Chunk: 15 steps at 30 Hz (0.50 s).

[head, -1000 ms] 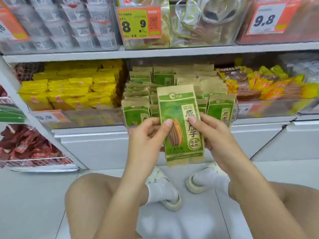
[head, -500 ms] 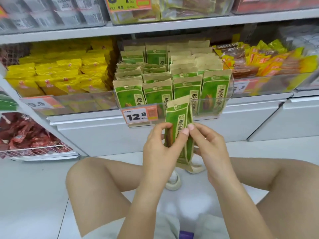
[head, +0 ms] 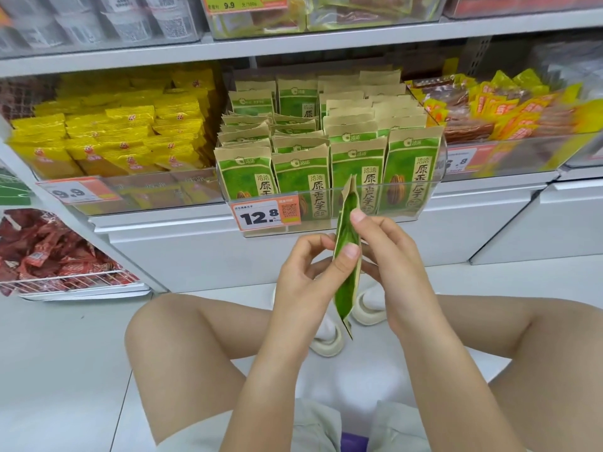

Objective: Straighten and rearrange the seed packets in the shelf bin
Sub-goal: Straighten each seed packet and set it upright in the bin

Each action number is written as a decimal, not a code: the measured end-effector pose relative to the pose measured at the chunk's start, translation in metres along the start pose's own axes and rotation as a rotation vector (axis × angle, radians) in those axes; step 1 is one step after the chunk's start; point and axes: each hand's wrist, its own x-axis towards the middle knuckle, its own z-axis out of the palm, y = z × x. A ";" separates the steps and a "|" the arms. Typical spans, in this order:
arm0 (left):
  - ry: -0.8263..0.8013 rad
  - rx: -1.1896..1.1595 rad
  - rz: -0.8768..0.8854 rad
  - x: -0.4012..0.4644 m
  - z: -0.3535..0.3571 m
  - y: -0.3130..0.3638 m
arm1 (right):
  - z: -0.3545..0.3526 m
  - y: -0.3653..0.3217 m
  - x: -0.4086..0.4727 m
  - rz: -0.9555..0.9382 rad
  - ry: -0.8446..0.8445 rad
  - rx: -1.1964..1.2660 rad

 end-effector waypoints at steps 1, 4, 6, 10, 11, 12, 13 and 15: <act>-0.010 -0.017 0.002 0.000 0.000 0.000 | 0.001 0.000 0.000 -0.010 0.020 0.000; -0.029 -0.046 -0.019 -0.001 -0.001 0.000 | 0.001 0.001 -0.001 -0.025 0.056 -0.006; -0.043 -0.036 -0.054 -0.001 -0.004 0.000 | 0.001 0.001 -0.001 -0.020 0.045 0.004; -0.107 -0.030 -0.090 0.000 -0.011 0.002 | -0.001 0.000 -0.002 -0.025 0.008 0.047; -0.102 -0.034 -0.082 0.000 -0.011 0.004 | -0.001 0.001 -0.002 -0.030 -0.009 0.051; -0.088 -0.043 -0.074 -0.001 -0.011 0.007 | -0.002 0.002 -0.002 -0.035 -0.032 0.050; -0.066 -0.057 -0.066 -0.001 -0.010 0.009 | -0.002 0.003 -0.002 -0.036 -0.065 0.047; 0.001 -0.102 -0.048 -0.001 -0.010 0.013 | -0.004 0.005 -0.002 -0.030 -0.152 0.028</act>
